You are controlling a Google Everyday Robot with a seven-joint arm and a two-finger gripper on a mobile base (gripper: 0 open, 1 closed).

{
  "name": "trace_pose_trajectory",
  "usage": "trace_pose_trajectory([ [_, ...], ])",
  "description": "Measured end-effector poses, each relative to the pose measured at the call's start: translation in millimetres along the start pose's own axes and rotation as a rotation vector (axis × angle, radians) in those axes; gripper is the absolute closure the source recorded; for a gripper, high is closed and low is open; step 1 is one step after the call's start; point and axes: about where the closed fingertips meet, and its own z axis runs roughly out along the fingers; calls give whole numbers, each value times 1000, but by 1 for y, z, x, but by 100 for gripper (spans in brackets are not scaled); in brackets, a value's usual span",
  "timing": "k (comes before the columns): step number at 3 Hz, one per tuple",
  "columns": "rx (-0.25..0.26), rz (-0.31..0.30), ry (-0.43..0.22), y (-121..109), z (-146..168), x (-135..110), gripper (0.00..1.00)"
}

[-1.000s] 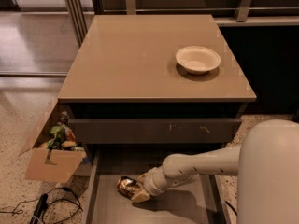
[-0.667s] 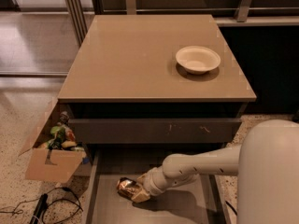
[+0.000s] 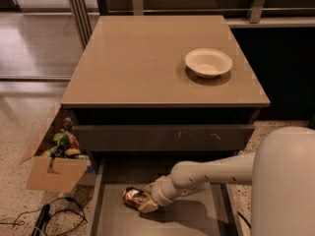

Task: Pick orange can from middle drawer and place on counter

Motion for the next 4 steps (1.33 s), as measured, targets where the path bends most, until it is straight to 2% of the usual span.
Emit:
trace_pose_trajectory([
  [1, -10, -25, -32, 8, -21, -13, 100],
  [3, 53, -74, -139, 32, -120, -24, 100],
  [4, 154, -132, -159, 33, -222, -38, 100],
])
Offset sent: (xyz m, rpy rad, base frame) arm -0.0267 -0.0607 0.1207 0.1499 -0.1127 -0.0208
